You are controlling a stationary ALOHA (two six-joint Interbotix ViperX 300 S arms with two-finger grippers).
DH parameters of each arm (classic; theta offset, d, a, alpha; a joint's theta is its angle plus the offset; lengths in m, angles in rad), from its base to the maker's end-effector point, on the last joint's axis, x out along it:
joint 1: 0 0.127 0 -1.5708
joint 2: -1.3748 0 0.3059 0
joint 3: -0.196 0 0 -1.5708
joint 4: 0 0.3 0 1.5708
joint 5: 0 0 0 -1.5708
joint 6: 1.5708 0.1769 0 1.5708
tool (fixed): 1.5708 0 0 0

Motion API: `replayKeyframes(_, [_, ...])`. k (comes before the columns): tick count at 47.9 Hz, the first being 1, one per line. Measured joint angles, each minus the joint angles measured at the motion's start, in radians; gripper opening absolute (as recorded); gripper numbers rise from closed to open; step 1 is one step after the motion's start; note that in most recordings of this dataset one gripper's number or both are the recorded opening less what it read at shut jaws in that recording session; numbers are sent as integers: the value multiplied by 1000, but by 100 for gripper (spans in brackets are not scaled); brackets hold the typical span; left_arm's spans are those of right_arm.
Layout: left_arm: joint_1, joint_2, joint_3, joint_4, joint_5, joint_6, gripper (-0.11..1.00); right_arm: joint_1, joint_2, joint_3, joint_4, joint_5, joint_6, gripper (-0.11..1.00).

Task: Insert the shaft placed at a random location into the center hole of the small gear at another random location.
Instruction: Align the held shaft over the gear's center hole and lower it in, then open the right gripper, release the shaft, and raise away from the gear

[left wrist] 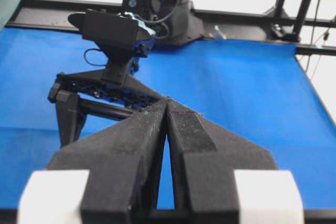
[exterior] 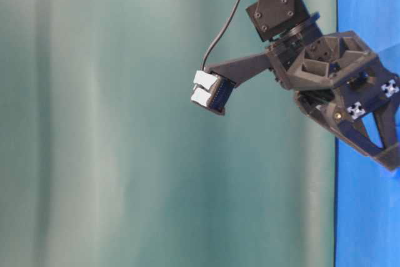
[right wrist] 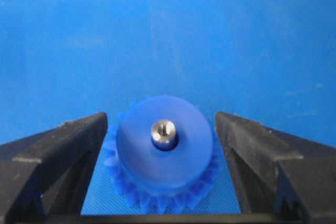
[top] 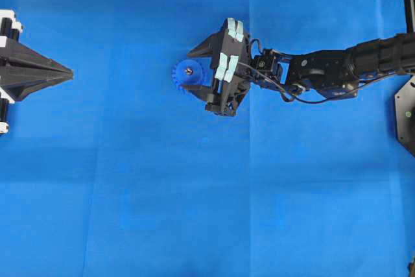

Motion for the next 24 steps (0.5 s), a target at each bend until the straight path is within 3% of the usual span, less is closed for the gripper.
replayKeyframes(24, [0, 0, 2, 0, 0, 0, 0, 20, -54, -17, 2, 15, 3, 79])
